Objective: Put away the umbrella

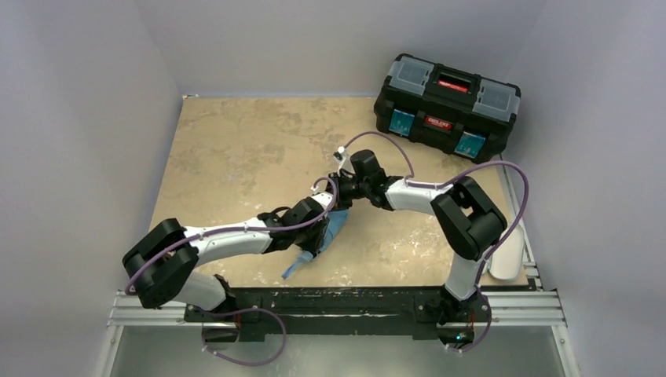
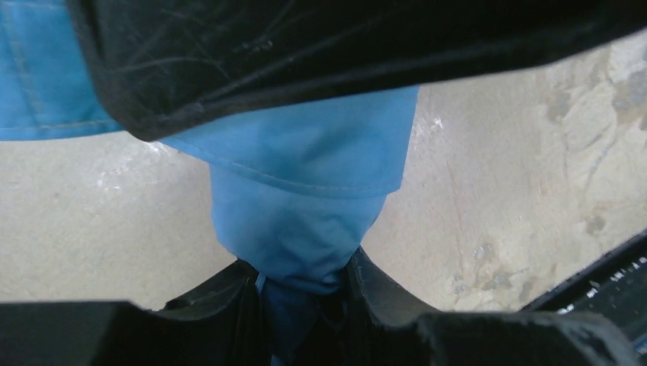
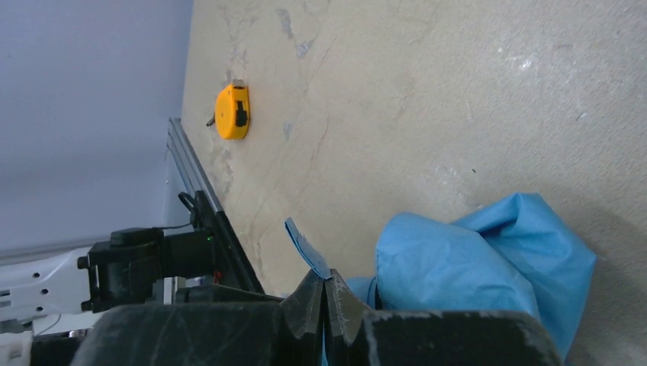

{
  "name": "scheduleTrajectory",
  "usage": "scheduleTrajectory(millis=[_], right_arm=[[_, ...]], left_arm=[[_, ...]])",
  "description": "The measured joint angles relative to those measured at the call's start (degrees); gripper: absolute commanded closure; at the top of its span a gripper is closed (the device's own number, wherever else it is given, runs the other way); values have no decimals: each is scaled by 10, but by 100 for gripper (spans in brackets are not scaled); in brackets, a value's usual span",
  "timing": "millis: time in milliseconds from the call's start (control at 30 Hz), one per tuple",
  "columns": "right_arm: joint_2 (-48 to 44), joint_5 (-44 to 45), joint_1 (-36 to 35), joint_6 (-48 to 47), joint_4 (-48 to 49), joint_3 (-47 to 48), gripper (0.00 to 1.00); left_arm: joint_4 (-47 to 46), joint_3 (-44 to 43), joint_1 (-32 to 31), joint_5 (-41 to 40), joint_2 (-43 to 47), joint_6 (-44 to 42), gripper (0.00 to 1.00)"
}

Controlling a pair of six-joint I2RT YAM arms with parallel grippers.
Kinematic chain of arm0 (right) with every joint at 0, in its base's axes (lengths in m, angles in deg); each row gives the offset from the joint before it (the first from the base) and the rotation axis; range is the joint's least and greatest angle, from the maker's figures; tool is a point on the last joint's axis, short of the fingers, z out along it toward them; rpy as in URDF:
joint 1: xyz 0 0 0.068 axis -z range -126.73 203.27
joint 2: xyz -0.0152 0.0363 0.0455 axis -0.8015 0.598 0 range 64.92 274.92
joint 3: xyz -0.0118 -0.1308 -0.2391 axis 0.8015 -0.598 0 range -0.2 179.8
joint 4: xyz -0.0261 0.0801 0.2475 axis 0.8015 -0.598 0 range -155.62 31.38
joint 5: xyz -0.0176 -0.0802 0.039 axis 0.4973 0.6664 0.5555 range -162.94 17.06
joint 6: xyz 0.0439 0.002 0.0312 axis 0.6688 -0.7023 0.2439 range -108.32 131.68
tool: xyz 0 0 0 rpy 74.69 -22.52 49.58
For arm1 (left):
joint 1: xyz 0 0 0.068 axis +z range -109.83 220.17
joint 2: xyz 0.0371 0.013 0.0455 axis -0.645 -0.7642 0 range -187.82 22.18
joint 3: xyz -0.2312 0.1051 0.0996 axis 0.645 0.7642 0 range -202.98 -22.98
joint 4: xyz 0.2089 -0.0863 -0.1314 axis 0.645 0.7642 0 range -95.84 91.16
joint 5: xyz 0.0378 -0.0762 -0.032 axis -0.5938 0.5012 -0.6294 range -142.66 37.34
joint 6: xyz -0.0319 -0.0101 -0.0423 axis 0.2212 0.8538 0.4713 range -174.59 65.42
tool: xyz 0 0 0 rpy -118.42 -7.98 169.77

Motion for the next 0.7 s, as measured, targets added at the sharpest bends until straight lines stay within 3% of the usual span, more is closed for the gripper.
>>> scheduleTrajectory(millis=[400,700], right_arm=[[1,-54,5,-11,-66,42,100],[0,-86,-6,16,-43,54,100]], left_arm=[[79,-45,-67,-189,0,29,100],[56,-1,-105,-193,90,4,100]])
